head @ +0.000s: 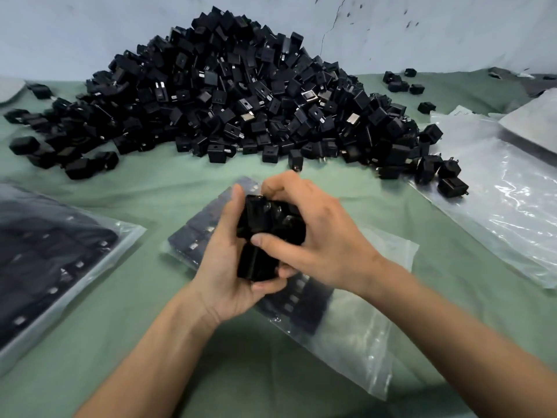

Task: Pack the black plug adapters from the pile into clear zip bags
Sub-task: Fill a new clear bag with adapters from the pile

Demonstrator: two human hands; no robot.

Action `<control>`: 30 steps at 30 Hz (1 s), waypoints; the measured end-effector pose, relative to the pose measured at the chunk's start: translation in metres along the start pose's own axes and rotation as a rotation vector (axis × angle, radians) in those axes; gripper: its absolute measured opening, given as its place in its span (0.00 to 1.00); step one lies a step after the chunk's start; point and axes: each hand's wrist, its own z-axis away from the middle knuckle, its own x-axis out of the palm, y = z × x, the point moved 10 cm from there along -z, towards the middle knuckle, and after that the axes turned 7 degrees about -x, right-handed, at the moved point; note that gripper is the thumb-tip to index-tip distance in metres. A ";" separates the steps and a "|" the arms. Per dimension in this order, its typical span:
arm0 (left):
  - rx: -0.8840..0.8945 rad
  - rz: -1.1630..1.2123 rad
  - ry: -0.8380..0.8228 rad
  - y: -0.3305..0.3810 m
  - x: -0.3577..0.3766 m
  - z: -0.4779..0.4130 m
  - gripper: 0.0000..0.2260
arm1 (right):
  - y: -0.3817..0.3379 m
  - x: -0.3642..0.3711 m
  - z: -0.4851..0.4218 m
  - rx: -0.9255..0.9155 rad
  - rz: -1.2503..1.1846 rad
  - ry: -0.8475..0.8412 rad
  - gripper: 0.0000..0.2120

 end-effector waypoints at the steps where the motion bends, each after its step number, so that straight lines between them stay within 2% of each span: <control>1: 0.009 0.004 0.012 0.000 -0.001 0.000 0.27 | 0.000 0.001 0.000 0.002 -0.018 0.004 0.19; 4: 0.038 0.031 0.013 0.003 -0.002 -0.001 0.23 | 0.002 0.001 -0.001 0.026 -0.099 0.008 0.21; 7: 0.046 0.079 -0.059 0.005 0.004 0.000 0.22 | 0.002 -0.005 0.000 0.038 -0.103 0.056 0.22; 10: 0.030 0.173 -0.152 0.005 0.008 0.001 0.26 | 0.006 -0.015 0.001 0.117 -0.381 0.156 0.18; 14: -0.030 0.321 -0.317 0.001 0.019 0.002 0.25 | 0.004 -0.034 -0.001 0.109 -0.551 0.309 0.11; 16: -0.033 0.364 -0.349 0.000 0.021 0.003 0.26 | 0.009 -0.041 0.000 0.122 -0.647 0.379 0.10; 19: 0.020 0.391 -0.315 0.006 0.012 0.002 0.25 | 0.029 -0.052 0.012 0.189 -0.815 0.506 0.12; 21: 0.068 0.406 -0.254 0.012 0.003 0.001 0.21 | 0.043 -0.057 0.026 0.253 -0.787 0.534 0.13; 25: 0.192 0.403 -0.029 0.022 -0.021 0.000 0.18 | 0.053 -0.060 0.050 0.314 -0.585 0.446 0.15; 28: 0.226 0.460 0.012 0.025 -0.028 0.001 0.17 | 0.057 -0.057 0.064 0.340 -0.622 0.397 0.20; 30: 0.237 0.477 0.017 0.026 -0.030 0.001 0.17 | 0.065 -0.059 0.079 0.394 -0.686 0.414 0.19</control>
